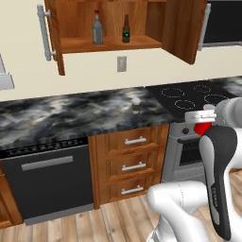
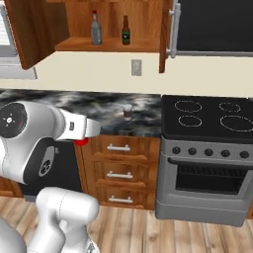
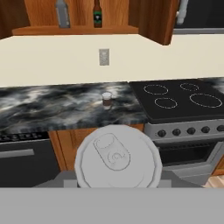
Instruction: Sort all alcoholic drinks to one cabinet, and non-alcoholic drinks to the other.
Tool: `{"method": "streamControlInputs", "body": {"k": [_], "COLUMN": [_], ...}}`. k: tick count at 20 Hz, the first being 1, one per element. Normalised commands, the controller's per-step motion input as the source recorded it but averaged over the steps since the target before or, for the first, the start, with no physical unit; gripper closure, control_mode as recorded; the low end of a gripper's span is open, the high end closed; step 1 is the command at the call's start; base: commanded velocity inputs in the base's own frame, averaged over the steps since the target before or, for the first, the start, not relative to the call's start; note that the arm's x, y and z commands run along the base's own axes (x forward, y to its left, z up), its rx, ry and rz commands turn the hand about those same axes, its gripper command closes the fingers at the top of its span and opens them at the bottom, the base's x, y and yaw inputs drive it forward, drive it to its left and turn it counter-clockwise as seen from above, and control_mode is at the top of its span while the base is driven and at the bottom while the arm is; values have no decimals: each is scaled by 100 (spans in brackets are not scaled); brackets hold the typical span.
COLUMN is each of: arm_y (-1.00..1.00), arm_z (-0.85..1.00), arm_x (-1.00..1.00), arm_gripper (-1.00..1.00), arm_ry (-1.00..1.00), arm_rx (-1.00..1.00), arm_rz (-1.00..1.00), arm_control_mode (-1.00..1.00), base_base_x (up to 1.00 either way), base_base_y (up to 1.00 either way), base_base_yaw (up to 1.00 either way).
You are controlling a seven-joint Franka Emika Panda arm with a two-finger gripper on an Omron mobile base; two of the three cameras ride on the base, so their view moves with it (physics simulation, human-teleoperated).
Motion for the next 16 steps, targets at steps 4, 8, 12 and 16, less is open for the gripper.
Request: {"method": "streamControlInputs", "body": {"k": [4,8,12,16], "arm_y": [0,0,0,0], "arm_z": [0,0,0,0], "arm_x": [0,0,0,0], "arm_gripper": [100,100,100,100], "arm_ry": [0,0,0,0], "arm_rx": [0,0,0,0], "arm_rz": [0,0,0,0], "arm_control_mode": [100,100,100,100], "base_base_x": [-3,-4,-1,0], "base_base_y": [-32,-45,-60,-65], "base_base_yaw": [-2,-4,-3,-2]}}
